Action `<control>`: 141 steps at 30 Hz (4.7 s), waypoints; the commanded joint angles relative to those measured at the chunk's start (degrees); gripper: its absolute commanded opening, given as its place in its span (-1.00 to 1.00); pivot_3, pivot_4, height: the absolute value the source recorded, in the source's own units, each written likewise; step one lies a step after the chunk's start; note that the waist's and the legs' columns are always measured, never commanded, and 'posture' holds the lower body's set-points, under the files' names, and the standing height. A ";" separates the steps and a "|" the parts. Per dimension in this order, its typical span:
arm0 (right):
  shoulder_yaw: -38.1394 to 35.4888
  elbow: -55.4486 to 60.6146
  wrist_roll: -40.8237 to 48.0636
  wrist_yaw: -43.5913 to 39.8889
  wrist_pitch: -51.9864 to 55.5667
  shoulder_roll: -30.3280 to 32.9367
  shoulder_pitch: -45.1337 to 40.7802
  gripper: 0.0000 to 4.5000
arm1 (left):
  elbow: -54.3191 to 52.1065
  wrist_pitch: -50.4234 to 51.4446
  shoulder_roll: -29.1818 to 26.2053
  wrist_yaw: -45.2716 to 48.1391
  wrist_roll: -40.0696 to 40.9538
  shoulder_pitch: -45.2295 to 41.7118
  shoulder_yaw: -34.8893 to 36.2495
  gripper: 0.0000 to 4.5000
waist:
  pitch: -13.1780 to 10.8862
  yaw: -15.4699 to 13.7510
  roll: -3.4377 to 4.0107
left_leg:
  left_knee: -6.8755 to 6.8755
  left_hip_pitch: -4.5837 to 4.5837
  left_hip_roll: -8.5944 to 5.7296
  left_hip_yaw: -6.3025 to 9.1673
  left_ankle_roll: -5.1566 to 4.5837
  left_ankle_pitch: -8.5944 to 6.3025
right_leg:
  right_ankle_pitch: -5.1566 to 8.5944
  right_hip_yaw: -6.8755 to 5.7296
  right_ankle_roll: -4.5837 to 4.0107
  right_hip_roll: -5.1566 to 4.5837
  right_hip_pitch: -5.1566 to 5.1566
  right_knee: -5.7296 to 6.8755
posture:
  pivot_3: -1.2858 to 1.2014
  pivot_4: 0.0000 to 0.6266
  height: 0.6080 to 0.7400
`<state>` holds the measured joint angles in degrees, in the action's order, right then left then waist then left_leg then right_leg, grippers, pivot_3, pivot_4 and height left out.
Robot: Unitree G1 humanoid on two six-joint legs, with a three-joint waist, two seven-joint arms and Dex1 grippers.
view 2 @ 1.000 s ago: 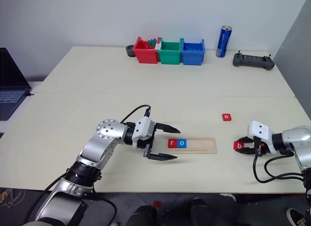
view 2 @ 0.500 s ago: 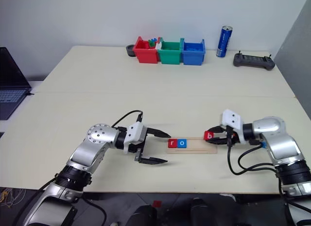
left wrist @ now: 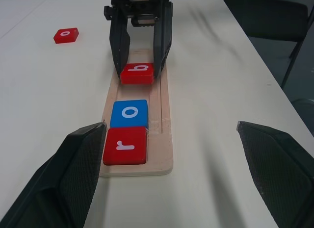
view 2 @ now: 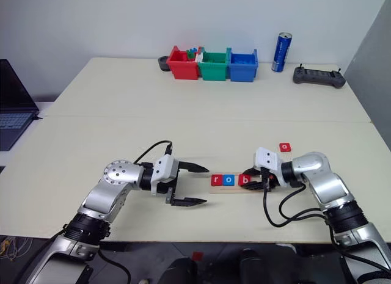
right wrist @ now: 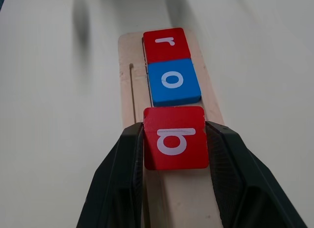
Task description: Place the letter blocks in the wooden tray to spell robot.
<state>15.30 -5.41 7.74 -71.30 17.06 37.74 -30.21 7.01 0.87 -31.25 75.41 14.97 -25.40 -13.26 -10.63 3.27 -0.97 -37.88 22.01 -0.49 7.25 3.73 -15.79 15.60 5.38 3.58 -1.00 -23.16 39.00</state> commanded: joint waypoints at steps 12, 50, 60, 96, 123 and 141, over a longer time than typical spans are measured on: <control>0.14 -0.53 -1.21 0.80 -1.55 -1.29 -1.39 -0.35 | -1.66 -0.48 0.03 -0.16 0.59 -0.72 0.64 1.00 | 0.00 -0.01 0.00 | 0.00 0.01 -0.01 0.01 0.00 0.00 | 0.00 -0.02 0.00 0.00 0.00 -0.01 | 0.03 -0.52 1.00; -27.57 19.90 1.94 48.21 36.22 -9.53 9.25 0.98 | -0.61 -1.01 1.84 -2.31 0.02 -2.01 0.70 1.00 | 0.02 0.02 0.03 | 0.04 0.01 0.02 -0.03 0.00 0.00 | 0.00 0.08 0.00 0.05 -0.01 0.04 | 0.03 -0.52 1.00; -26.81 17.38 -1.87 62.62 37.08 -17.97 7.98 0.98 | 1.43 -1.74 2.20 -1.31 -0.03 -4.04 0.47 1.00 | 0.03 0.03 0.04 | 0.05 0.03 0.00 -0.01 0.00 0.00 | 0.00 0.07 0.00 0.06 -0.02 0.02 | 0.03 -0.52 1.00; -26.78 -0.84 -1.45 67.93 26.14 -23.70 -0.29 -0.20 | -9.30 10.02 4.34 -10.38 5.50 -1.50 6.82 1.00 | 0.03 0.44 0.06 | 0.08 -0.01 0.02 -0.02 0.00 0.00 | -0.01 0.10 -0.01 0.10 -0.01 0.02 | 0.03 -0.52 1.00; -31.70 42.50 7.85 61.34 66.36 -17.07 17.86 -0.35 | -8.48 6.95 0.39 2.01 5.20 -1.43 2.04 1.00 | 0.01 0.03 0.10 | 0.11 0.04 0.07 -0.01 -0.01 -0.01 | 0.01 0.11 0.00 0.18 -0.02 -0.04 | 0.03 -0.52 1.00; -28.10 35.05 4.77 59.67 46.72 -9.92 5.38 0.99 | -5.93 4.84 0.71 1.81 4.47 -2.44 2.27 1.00 | -0.01 0.49 0.11 | 0.12 0.00 0.11 -0.07 -0.01 0.00 | 0.01 0.15 0.00 0.23 -0.03 -0.04 | 0.03 -0.52 1.00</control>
<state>-13.08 30.29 12.56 -10.34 67.93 27.02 -23.30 2.21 6.62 -30.54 77.07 19.05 -27.32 -11.03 -10.64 3.76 -0.87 -37.75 22.01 -0.38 7.20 3.72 -15.80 15.61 5.52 3.57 -0.78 -23.19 38.95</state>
